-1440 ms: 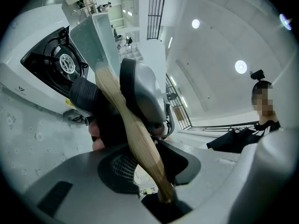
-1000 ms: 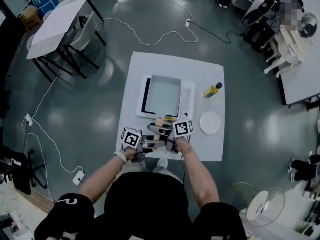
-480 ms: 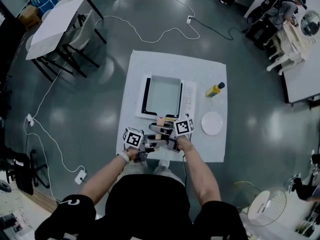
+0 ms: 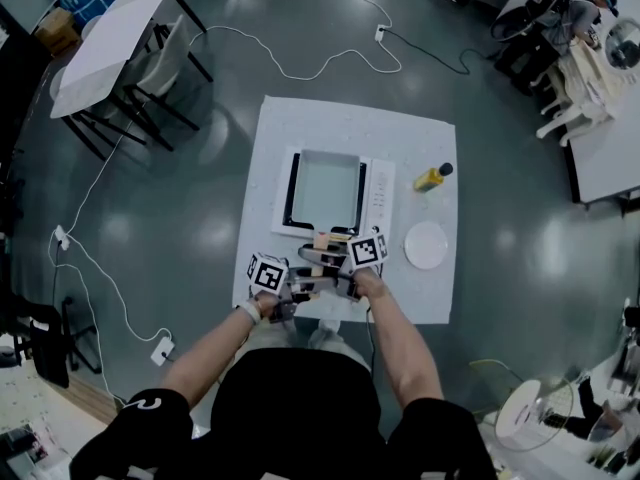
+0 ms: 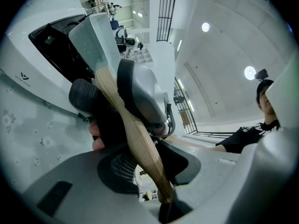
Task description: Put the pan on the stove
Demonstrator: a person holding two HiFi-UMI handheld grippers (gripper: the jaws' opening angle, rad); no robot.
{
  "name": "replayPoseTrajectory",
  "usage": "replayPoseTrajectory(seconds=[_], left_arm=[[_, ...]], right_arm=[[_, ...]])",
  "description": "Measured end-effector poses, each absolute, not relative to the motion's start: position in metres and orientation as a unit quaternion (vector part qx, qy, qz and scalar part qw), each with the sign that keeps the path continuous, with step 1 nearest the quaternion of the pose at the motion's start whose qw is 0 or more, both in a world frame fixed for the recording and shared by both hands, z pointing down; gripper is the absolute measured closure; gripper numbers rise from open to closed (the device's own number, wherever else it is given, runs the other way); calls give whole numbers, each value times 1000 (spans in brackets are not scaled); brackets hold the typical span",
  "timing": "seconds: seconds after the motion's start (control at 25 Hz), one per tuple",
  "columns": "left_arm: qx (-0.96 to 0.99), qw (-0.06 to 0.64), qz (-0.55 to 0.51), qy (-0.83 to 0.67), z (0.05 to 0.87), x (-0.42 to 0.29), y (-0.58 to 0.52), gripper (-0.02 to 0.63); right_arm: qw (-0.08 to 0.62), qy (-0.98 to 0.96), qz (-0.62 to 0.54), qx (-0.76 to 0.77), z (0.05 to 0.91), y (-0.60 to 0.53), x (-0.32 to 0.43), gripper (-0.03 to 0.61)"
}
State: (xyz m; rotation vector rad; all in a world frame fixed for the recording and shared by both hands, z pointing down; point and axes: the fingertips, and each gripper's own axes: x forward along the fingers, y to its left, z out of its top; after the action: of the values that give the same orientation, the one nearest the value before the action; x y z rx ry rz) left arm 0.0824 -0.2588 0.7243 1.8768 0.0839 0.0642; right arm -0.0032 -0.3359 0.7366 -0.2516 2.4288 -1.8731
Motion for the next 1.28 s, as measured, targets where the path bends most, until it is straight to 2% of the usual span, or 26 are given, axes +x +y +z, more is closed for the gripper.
replayPoseTrajectory(seconds=[0.84,1.08,1.28], left_arm=[[793,608,40,29,744,81,-259,485],[808,586,44,32,741,82,-261,468],[814,579,47,31,740,80,-264,444]], right_arm=[[26,792,-604,-83,755,-336,-3,417],[20,789,-608,-90,756,-336,-1,367],[19,791,-605,-89,754,-337,-2,348]])
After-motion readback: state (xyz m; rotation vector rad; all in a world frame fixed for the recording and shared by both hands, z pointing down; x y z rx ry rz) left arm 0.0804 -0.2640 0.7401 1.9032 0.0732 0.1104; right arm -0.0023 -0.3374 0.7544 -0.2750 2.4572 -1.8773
